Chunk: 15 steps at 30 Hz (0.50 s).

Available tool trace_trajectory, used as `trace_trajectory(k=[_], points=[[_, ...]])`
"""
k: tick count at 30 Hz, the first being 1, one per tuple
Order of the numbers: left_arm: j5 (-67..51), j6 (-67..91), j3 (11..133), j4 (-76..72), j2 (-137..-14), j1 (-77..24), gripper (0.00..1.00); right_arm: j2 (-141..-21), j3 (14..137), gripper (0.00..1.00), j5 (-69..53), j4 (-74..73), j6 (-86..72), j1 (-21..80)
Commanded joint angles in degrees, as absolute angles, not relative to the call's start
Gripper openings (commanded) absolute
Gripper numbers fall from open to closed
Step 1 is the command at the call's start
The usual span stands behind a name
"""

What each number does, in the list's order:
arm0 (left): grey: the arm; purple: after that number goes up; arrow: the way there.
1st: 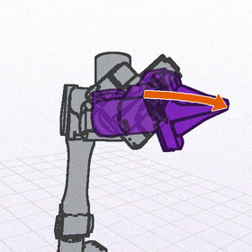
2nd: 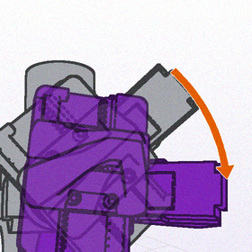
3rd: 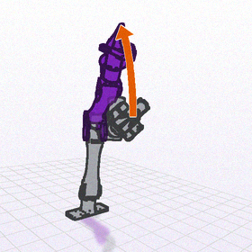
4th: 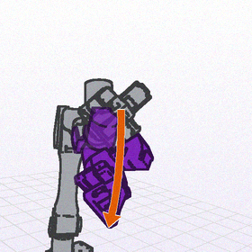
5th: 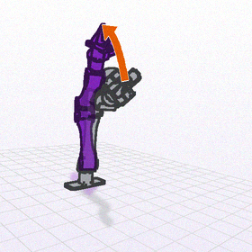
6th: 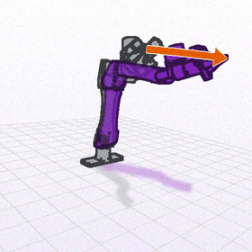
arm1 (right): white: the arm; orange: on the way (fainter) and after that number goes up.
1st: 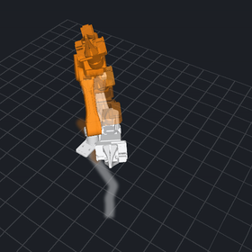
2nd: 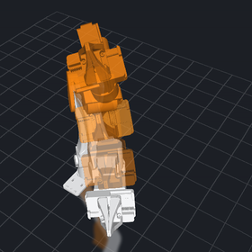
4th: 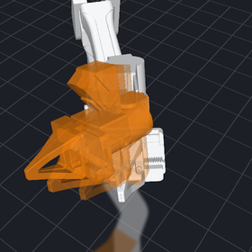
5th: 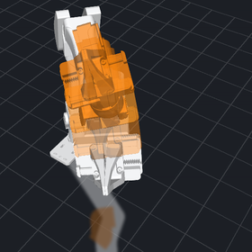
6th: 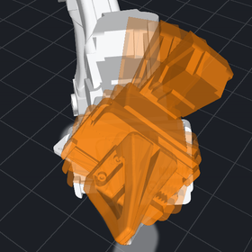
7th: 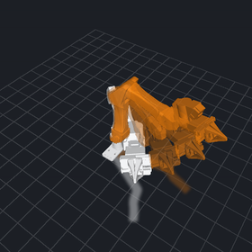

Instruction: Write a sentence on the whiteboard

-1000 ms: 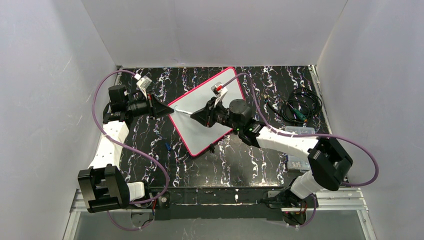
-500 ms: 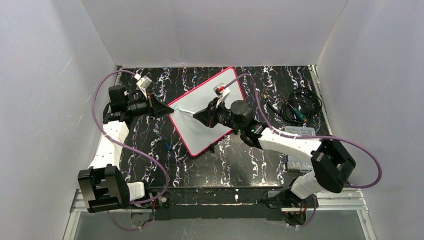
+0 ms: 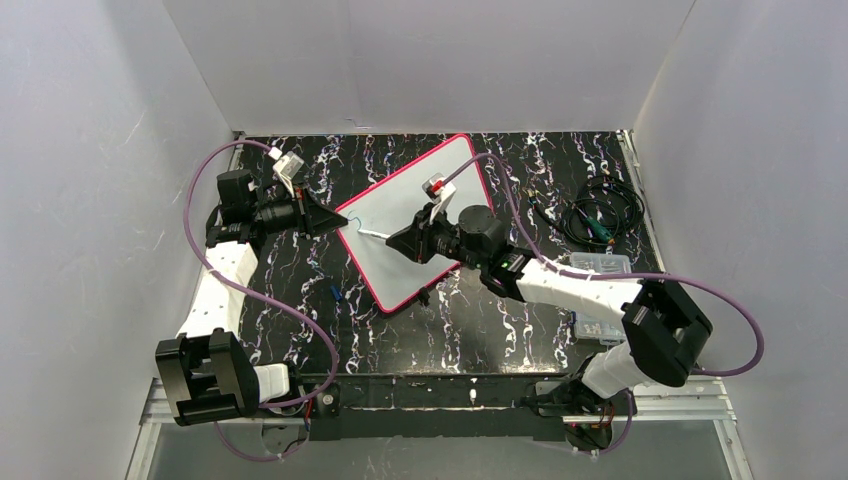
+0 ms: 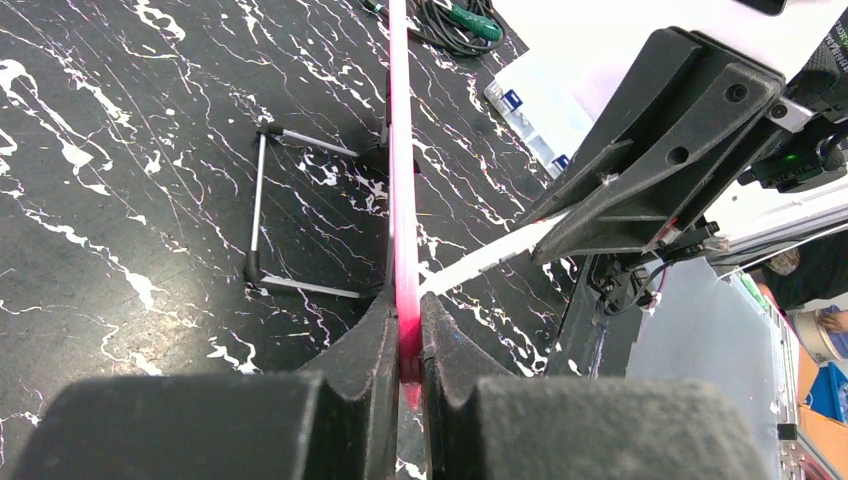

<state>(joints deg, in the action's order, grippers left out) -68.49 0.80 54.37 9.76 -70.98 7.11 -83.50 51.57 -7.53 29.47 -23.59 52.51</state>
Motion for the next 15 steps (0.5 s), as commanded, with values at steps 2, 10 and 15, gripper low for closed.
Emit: trace_trajectory(k=[2, 10, 15], points=[[-73.2, -1.7, 55.2, 13.9, -70.3, 5.7, 0.0, -83.6, 52.7, 0.01, -8.5, 30.2, -22.2, 53.3], [-73.0, -1.8, 55.3, 14.2, -70.4, 5.6, 0.0, -78.3, 51.1, 0.01, -4.3, 31.9, -23.0, 53.3], [-73.0, -1.9, 55.3, 14.3, -70.3, 5.7, 0.0, -78.3, 51.7, 0.01, -0.4, 31.2, -22.0, 53.3]])
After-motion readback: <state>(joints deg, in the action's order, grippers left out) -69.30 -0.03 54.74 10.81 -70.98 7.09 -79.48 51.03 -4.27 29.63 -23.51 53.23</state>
